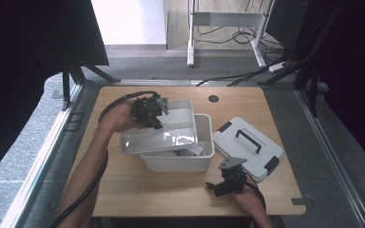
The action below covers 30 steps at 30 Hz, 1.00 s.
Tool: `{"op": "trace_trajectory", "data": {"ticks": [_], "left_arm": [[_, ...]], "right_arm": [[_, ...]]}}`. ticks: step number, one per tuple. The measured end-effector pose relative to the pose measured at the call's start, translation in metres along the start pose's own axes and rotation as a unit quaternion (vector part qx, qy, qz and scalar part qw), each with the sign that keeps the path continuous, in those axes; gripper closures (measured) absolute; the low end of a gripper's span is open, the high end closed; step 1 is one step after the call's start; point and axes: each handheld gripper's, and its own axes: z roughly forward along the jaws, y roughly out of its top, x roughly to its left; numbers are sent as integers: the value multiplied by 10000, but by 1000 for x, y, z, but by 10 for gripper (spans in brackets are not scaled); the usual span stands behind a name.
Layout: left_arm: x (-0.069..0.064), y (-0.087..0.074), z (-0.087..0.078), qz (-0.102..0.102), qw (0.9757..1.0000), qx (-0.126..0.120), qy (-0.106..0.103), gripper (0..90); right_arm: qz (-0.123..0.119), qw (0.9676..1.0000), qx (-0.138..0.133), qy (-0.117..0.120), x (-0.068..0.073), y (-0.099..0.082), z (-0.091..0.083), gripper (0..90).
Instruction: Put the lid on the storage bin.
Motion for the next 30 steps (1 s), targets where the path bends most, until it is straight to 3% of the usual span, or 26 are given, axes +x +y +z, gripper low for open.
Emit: {"op": "trace_trajectory", "data": {"ticks": [4,10,15,19,22,25,27,30], "left_arm": [[-1,21,13,192,9998,58,-47,891],[-3,39,34,323,9992,181,-127,890],[-2,41,47,280,9992,258,-152,887],[-1,38,51,173,9996,20,-218,881],[-2,36,59,164,9996,46,-230,882],[-1,33,59,54,9997,-75,-241,870],[-1,32,58,-9,9997,-98,-231,838],[-3,30,53,-222,9996,-131,-61,712]], "right_arm": [[-16,10000,4,0,0,0,0,0],[-3,10000,8,9,0,0,0,0],[9,10000,4,5,0,0,0,0],[6,10000,5,-3,0,0,0,0],[-1,10000,1,0,0,0,0,0],[3,10000,3,-2,0,0,0,0],[7,10000,6,0,0,0,0,0],[7,10000,6,3,0,0,0,0]]}}
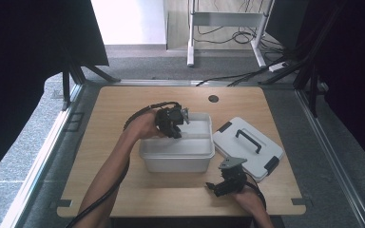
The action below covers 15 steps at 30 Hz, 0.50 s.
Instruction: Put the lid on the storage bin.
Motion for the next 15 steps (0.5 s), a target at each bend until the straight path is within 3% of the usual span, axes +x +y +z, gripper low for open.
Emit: {"op": "trace_trajectory", "data": {"ticks": [4,6,8,15], "left_arm": [[0,-7,-8,-315,9992,-210,149,497],[0,-14,-13,-559,9975,-361,245,405],[0,-20,-17,-679,9963,-451,269,321],[-5,-49,-37,-1118,9889,-818,528,141]], "right_arm": [[-6,10000,9,13,0,0,0,0],[-6,10000,82,52,-1,1,-2,35],[20,9998,119,133,-2,4,-5,80],[-17,9993,233,298,-7,13,-15,89]]}}
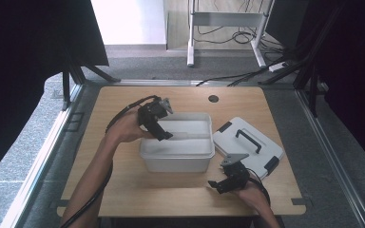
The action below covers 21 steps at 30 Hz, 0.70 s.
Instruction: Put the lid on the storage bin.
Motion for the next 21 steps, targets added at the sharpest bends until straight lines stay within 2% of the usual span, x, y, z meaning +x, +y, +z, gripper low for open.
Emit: {"op": "trace_trajectory", "data": {"ticks": [2,6,9,13,17,21], "left_arm": [[1,-9,-7,-163,9998,-140,34,112],[2,-30,-20,-384,9988,-266,148,59],[2,-48,-29,-530,9977,-337,267,28],[-2,-74,-39,-784,9951,-538,260,7],[-8,-101,-46,-1030,9913,-718,390,0],[-15,-127,-47,-1292,9864,-890,489,0]], "right_arm": [[2,10000,30,41,-2,4,-5,92],[24,9999,81,137,-8,13,-16,95],[129,9998,31,139,-15,20,-22,105],[194,9997,67,144,-24,29,-30,105],[226,9996,124,111,-36,39,-38,100],[219,9995,221,66,-48,50,-47,99]]}}
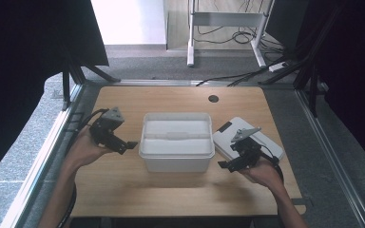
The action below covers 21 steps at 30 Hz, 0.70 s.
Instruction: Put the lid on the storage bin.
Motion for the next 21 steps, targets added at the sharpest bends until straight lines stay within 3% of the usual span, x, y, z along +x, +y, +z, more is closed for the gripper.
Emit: {"op": "trace_trajectory", "data": {"ticks": [4,9,18,21], "left_arm": [[-4,-21,2,-153,9998,-130,60,0],[-15,-48,17,-226,9996,-89,169,0],[-36,-84,48,-345,9992,-125,174,0],[-43,-93,59,-390,9991,-129,145,0]], "right_arm": [[47,9999,84,-94,-14,9,-7,100],[98,9991,152,-379,-35,19,-14,130],[146,9940,557,-935,-73,23,-11,186],[256,9924,710,-976,-85,19,-5,210]]}}
